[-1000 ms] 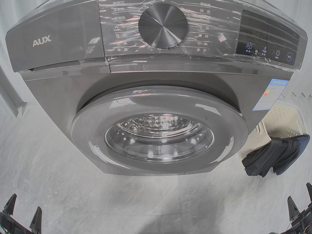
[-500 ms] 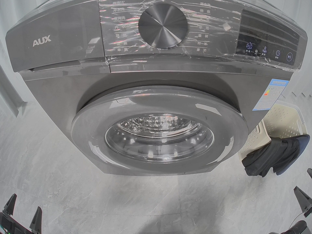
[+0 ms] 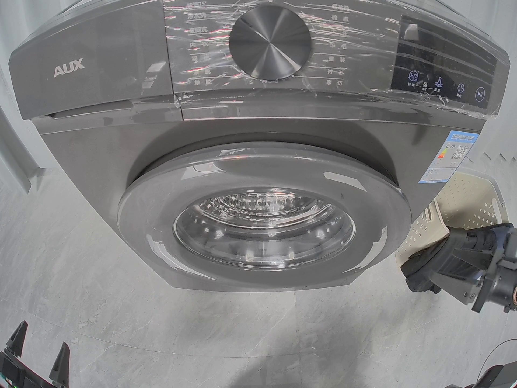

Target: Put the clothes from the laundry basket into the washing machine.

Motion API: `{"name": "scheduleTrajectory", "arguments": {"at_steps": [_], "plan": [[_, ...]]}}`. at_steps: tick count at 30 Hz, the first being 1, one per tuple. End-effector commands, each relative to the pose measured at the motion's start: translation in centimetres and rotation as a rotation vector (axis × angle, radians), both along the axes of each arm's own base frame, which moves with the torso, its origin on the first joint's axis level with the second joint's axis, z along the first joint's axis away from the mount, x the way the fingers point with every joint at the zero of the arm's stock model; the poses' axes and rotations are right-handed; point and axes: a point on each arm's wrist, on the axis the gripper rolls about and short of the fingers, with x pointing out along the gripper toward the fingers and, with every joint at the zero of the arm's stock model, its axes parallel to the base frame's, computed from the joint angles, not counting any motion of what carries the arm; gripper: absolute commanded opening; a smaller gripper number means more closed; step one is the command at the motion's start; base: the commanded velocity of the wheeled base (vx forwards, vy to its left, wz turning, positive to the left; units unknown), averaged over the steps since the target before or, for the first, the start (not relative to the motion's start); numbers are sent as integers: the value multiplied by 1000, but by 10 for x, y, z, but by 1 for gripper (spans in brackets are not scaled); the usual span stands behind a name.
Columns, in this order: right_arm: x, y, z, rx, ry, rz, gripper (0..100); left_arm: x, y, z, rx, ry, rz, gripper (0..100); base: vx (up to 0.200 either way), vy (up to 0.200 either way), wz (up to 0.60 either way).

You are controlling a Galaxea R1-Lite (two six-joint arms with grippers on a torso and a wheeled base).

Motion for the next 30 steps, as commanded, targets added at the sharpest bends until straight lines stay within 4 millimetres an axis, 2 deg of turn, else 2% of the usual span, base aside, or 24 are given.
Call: {"name": "scheduleTrajectory", "arguments": {"at_steps": [1,11,14,18,21,25,30], "plan": [[49,31,2,-31,85,49,100,0,0,-5,0,0,0,100,0,0,0],[87,51,14,-38,84,67,100,0,0,-5,-1,0,0,100,0,0,0],[92,57,12,-38,81,82,100,0,0,-5,-1,0,0,100,0,0,0],[89,64,6,-39,82,115,100,0,0,-5,-3,0,0,100,0,0,0],[82,61,-2,-52,108,120,100,0,0,-5,-1,0,-2,100,0,0,0],[65,52,-3,-51,98,121,100,0,0,-5,-1,0,0,100,0,0,0],[69,53,3,-40,73,116,100,0,0,-5,-1,0,0,100,-200,0,0]]}}
